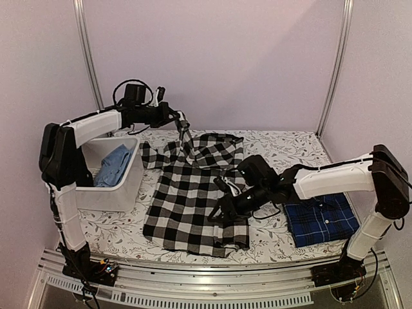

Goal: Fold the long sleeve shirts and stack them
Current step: Fold the flattened shirt at the center of the board, then fold the sleeve of the 1/3-folded shirt.

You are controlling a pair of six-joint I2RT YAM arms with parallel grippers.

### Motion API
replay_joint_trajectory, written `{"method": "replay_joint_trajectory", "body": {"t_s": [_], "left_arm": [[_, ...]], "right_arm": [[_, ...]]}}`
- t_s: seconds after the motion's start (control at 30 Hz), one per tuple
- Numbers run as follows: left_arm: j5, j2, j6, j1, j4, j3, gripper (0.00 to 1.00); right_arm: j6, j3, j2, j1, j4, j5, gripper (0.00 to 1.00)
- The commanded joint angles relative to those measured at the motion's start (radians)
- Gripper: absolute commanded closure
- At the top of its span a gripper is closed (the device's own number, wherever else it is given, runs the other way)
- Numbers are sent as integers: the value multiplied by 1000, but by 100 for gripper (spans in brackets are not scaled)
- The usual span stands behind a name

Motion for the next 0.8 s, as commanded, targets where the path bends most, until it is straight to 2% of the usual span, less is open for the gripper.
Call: {"method": "replay_joint_trajectory", "body": {"t_s": [0.0, 0.23, 0.37, 0.43, 0.6, 0.77], "left_arm": [[83, -71, 16, -21, 27, -40, 100], [166, -65, 80, -112, -47, -82, 100], [173, -69, 105, -170, -71, -130, 100], [174, -70, 107, -197, -74, -156, 100], [161, -75, 104, -244, -69, -201, 100], [173, -55, 100, -279, -66, -196, 100]], "right_arm": [[-65, 21, -113, -97, -81, 108, 53], [-110, 14, -209, -248, -125, 274, 45], [-128, 19, -240, -289, -124, 361, 38], [-134, 18, -250, -294, -109, 365, 37], [-122, -11, -208, -293, -86, 287, 54], [-94, -117, -196, -260, -82, 300, 56]]}}
